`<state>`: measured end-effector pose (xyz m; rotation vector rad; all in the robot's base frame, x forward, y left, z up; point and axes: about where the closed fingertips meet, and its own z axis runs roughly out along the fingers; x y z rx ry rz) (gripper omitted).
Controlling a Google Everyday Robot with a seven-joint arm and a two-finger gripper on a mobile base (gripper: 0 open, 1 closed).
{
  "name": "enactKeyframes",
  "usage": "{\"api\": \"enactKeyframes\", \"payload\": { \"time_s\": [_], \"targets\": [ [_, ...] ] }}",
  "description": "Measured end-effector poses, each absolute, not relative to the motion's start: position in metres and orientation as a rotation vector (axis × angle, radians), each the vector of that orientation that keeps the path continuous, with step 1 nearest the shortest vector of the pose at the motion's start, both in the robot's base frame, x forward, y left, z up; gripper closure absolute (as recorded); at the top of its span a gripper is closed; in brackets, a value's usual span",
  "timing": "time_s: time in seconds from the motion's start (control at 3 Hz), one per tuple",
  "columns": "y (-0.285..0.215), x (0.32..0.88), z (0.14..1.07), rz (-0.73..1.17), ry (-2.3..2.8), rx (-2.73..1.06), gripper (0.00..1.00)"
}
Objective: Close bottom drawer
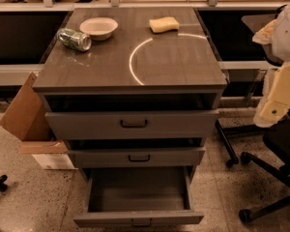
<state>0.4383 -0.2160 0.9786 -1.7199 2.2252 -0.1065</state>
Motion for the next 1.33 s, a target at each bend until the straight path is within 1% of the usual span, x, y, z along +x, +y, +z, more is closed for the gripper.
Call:
{"api": "enactKeyframes", "payload": {
  "time_s": [0.33, 0.67, 1.33],
  "targets": [
    [-0.216, 0.438, 0.979, -0.106, 2.225, -1.72, 0.0],
    [-0.211, 0.432, 0.958, -0.062, 2.168, -1.781, 0.0],
    [-0.183, 0.409, 0.86, 0.179, 2.075, -1.92, 0.0]
  ]
}}
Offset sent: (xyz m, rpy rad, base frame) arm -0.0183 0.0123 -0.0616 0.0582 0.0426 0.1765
